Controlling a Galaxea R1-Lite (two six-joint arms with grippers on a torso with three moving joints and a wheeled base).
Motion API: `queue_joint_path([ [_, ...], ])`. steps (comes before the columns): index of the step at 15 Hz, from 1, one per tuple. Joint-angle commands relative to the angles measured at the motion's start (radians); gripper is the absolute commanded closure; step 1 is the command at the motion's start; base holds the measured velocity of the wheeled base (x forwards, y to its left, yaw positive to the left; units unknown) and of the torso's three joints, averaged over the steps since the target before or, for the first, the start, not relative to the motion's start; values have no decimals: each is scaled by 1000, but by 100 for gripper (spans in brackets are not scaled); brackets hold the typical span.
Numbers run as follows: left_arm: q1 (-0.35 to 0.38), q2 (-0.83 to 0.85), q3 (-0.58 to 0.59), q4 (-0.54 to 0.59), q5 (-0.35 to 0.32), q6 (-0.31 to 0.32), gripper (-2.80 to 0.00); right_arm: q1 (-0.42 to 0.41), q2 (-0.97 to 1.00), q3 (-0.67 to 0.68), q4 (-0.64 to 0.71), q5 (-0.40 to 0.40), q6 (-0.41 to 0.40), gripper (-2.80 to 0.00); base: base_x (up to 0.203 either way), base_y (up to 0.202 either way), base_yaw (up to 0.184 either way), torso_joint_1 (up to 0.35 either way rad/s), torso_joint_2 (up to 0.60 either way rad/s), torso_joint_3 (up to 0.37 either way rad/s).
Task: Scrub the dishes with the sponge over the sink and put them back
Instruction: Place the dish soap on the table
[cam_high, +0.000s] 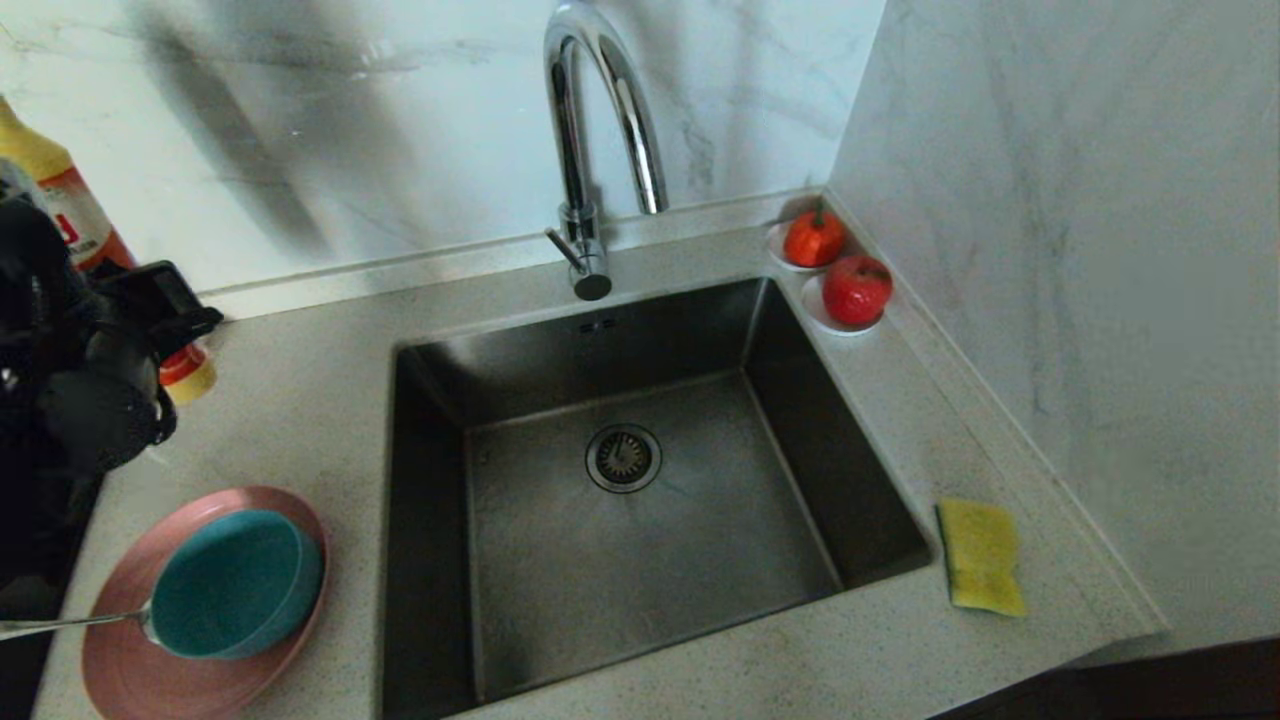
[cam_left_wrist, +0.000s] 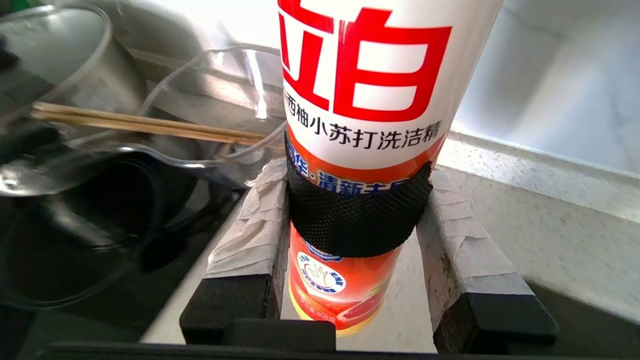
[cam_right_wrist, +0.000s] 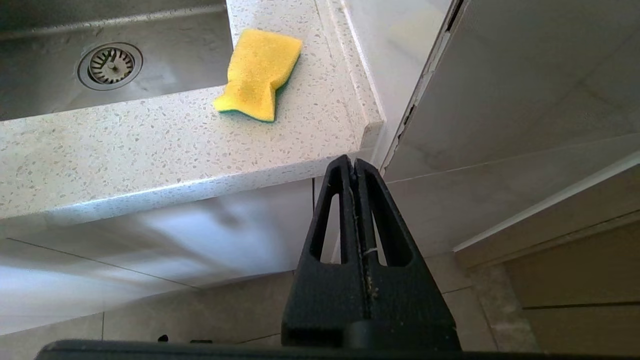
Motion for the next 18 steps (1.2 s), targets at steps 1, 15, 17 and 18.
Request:
queue_joint_path([
  [1,9,120,16,-115,5,2,0,0,0,0,0,0,0,0,0,0,0,0,0,0],
  [15,66,464,-88,-492,4,61,0,0,0,0,0,0,0,0,0,0,0,0,0,0],
  [17,66,497,-139,-498,5,60,0,0,0,0,0,0,0,0,0,0,0,0,0,0],
  [18,67,502,-163,-498,7,60,0,0,0,0,0,0,0,0,0,0,0,0,0,0],
])
